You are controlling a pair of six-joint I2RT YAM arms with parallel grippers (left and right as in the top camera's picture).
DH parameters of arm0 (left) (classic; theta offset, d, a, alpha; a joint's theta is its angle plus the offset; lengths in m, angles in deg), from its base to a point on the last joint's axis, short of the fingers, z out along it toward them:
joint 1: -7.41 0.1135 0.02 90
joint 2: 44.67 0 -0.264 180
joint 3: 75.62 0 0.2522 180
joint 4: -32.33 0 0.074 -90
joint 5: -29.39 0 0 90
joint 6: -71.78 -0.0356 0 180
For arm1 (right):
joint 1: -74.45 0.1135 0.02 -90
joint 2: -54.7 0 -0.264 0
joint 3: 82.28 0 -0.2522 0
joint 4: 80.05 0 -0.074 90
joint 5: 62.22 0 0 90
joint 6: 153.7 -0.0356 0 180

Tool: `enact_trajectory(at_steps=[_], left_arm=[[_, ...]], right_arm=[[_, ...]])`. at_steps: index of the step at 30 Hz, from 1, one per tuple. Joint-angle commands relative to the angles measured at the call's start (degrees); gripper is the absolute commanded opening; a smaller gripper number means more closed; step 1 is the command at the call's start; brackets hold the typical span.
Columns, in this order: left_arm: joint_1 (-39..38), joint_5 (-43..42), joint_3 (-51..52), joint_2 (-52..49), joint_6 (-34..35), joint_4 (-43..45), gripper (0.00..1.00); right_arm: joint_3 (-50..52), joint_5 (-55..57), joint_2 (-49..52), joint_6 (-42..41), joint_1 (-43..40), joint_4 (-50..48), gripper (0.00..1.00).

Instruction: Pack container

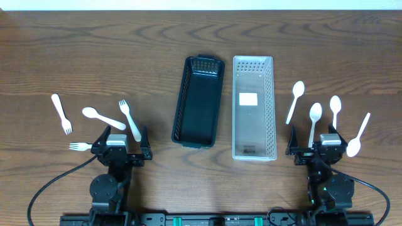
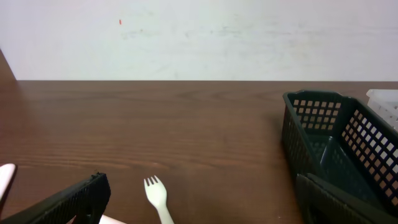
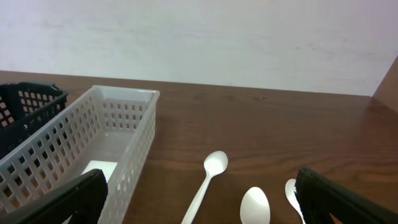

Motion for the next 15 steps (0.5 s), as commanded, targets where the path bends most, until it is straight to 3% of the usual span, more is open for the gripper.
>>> enact_trajectory(at_steps=[1,9,15], left_arm=[[-0.22,0.09,1.07,0.24,0.04,-2.12,0.98],[-0.24,-1.07,-3.78,-1.18,10.01,-2.84,0.98],[-0.22,-0.98,-21.59,-14.71,9.94,-8.31,0.98]], right_arm=[[0.09,-0.50,0.02,-0.83,0.37,0.28,0.99],[-0.48,-1.73,0.02,-13.57,0.35,-1.07,0.99],[-6.82,-1.66,1.22,-12.33,0.35,-0.98,0.99]])
